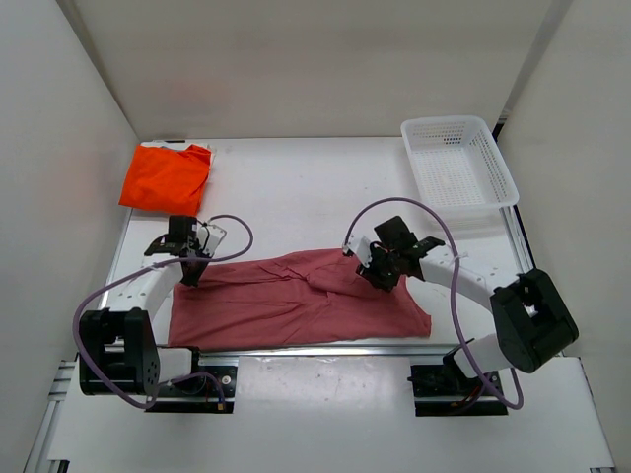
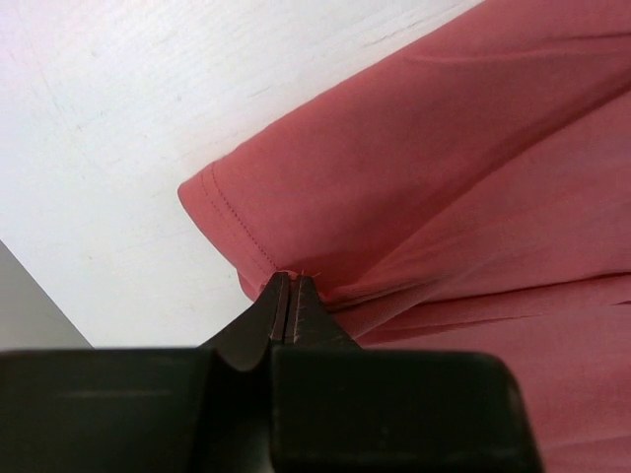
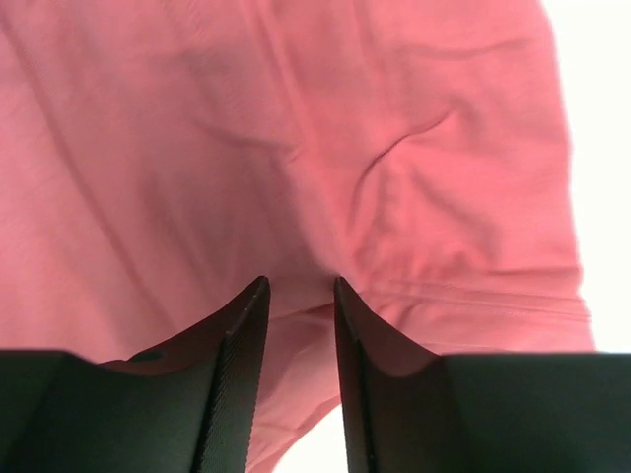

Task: Fold and stack the t-shirts
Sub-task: Fold the other side of the tshirt into a rectangle

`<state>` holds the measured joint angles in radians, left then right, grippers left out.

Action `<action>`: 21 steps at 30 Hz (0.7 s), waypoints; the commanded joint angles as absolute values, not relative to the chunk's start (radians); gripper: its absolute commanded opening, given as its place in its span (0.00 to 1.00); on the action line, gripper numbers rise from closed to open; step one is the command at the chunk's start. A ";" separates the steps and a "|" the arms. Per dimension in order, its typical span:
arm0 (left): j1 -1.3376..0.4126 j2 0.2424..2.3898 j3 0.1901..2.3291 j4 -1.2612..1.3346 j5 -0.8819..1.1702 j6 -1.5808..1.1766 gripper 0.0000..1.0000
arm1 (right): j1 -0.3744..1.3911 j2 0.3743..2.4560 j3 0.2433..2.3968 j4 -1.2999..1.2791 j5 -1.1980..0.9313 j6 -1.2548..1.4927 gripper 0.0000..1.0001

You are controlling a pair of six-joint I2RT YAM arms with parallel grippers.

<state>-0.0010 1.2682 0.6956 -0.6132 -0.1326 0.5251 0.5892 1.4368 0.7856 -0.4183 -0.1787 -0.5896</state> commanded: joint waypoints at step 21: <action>-0.037 1.223 0.675 -0.580 -0.123 0.488 0.00 | 0.396 1.552 0.888 -0.459 -0.592 -0.474 0.44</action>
<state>-0.0334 1.2507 0.6937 -0.5926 -0.1352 0.5076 0.3832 1.5436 0.9001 -0.4229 -0.5316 -0.4595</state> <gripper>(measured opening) 0.025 0.439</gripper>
